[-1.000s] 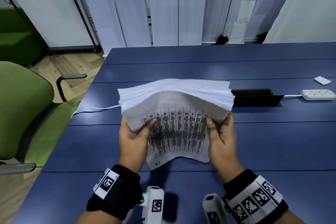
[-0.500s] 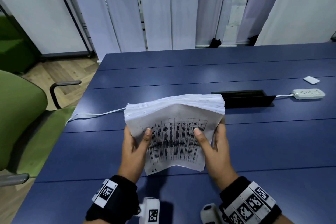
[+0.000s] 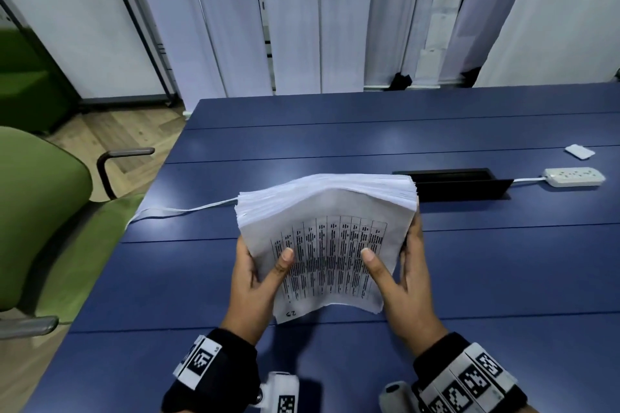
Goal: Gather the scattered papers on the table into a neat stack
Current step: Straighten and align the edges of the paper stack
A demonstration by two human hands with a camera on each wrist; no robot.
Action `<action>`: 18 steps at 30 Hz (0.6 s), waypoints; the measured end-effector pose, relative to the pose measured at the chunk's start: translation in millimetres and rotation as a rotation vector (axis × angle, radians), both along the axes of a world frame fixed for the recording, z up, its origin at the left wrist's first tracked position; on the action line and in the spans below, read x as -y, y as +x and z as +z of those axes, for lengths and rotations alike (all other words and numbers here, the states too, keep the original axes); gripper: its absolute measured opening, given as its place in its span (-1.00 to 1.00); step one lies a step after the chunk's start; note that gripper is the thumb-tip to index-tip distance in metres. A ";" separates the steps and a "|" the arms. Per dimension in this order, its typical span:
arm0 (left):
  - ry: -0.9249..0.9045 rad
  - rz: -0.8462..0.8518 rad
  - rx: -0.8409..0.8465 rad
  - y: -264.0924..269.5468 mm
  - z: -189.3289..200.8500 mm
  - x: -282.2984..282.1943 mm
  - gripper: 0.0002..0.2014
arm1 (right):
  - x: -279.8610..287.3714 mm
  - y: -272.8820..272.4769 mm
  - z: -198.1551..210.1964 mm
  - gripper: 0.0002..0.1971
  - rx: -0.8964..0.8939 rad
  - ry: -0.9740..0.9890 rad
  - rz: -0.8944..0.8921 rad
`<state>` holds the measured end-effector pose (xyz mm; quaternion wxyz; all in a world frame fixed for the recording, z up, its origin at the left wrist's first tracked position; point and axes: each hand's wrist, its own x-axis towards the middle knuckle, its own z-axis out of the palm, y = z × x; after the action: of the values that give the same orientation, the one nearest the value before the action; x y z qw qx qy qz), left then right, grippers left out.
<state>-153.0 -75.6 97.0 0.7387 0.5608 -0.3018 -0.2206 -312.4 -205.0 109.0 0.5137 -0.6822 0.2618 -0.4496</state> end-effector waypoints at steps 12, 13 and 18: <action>0.012 0.018 0.007 2.3 7.2 1.1 -0.25 | -4.5 3.0 -3.6 -0.07 0.045 0.040 -0.008; 0.016 0.031 0.015 2.1 7.5 1.0 -0.27 | -5.1 2.6 -3.7 -0.06 0.052 0.040 -0.019; 0.004 0.019 0.011 -2.7 4.6 3.0 -0.35 | -2.3 2.0 0.2 -0.03 0.065 0.063 -0.035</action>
<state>-155.7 -78.7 101.6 0.7381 0.5663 -0.3001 -0.2109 -310.4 -202.8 109.1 0.5353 -0.6460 0.2710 -0.4718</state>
